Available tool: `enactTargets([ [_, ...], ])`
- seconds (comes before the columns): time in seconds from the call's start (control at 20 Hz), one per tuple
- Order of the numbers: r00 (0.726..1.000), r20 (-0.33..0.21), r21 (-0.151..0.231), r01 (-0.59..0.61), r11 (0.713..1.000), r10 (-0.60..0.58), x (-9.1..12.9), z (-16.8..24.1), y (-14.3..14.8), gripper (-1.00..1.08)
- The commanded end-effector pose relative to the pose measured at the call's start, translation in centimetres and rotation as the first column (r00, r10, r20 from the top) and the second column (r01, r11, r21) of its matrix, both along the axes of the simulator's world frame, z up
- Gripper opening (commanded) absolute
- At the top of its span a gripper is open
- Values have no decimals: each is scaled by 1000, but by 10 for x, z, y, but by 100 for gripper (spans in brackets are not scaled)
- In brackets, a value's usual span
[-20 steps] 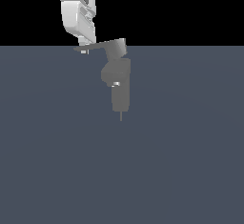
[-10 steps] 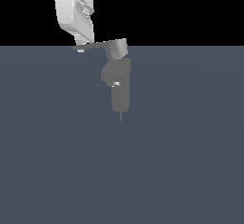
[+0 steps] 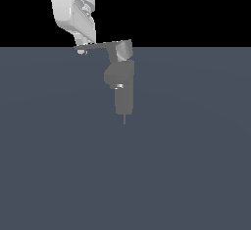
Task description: Turn on the faucet by rotating a designated handle.
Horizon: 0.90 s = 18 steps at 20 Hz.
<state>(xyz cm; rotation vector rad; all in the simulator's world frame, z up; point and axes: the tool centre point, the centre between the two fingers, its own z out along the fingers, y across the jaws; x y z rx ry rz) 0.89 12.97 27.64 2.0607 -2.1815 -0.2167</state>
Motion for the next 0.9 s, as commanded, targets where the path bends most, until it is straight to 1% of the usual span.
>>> enactTargets([
  [0.0,1000,-2,1,-4,1000,4,-9,3,3,-100],
  [0.35,1000,-2,0,-4,1000,4,-24,6,4,-100],
  [0.4,1000,-5,-6,2,1000,-2,-21,2,0,-100],
  [0.85,1000,-4,-4,1,1000,-1,-41,7,-15,-100],
])
